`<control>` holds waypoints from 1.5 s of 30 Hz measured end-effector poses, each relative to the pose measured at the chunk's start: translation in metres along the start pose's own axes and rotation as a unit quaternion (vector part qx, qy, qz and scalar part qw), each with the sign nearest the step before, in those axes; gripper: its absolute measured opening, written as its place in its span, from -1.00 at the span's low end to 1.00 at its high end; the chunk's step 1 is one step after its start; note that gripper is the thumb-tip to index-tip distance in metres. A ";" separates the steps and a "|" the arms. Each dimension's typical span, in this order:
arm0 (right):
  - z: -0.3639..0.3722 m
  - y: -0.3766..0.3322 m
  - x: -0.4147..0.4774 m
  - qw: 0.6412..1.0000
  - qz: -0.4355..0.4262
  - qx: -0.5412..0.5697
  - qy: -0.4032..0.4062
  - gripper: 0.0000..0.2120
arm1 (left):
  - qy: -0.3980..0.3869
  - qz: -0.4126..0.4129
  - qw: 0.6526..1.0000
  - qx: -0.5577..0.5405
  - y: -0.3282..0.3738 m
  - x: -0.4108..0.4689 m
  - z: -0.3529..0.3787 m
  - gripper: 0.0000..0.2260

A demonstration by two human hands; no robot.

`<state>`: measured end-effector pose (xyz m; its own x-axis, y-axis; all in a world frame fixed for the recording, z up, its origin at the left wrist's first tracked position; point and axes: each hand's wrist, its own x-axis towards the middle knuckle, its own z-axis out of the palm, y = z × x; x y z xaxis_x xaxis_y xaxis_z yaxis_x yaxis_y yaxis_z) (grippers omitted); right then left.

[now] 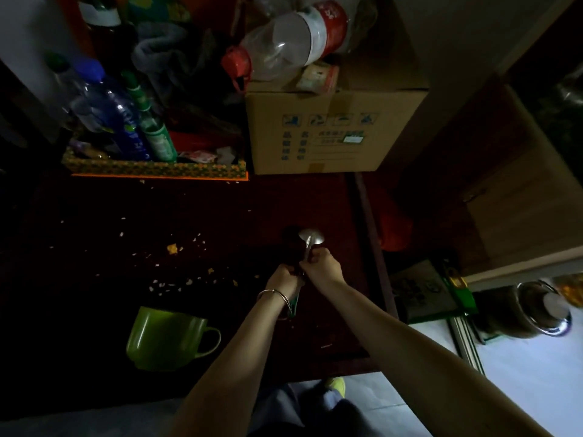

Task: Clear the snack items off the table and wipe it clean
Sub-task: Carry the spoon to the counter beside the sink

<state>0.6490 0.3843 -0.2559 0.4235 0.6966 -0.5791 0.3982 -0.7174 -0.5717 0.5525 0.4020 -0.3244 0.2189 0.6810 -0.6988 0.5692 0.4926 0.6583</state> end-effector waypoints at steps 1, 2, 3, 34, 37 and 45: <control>0.003 0.001 0.002 1.000 0.007 0.000 -0.003 -0.61 | 0.000 0.007 1.000 -0.002 0.005 -0.006 -0.001 -0.83; 0.006 0.001 0.004 1.000 0.015 0.002 -0.006 -0.62 | -0.002 0.012 1.000 0.002 0.008 -0.009 -0.001 -0.90; 0.008 0.001 0.006 1.000 0.020 0.004 -0.010 -0.63 | -0.007 0.016 1.000 0.017 0.010 -0.010 -0.002 -0.93; -0.218 0.159 -0.075 0.947 -0.011 0.197 0.253 -0.79 | -0.170 0.227 0.952 0.117 0.154 -0.117 0.210 -0.70; -0.251 0.199 -0.093 0.929 0.004 0.227 0.291 -0.73 | -0.204 0.253 0.938 0.123 0.158 -0.125 0.265 -0.73; -0.333 0.300 -0.138 0.885 0.036 0.284 0.368 -0.75 | -0.279 0.303 0.902 0.132 0.192 -0.202 0.385 -0.74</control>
<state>0.9812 0.0696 -0.1540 0.9295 0.3034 -0.2099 -0.0360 -0.4917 -0.8700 0.9230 0.1507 -0.1646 0.8757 0.3674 -0.3132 0.3634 -0.0744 0.9287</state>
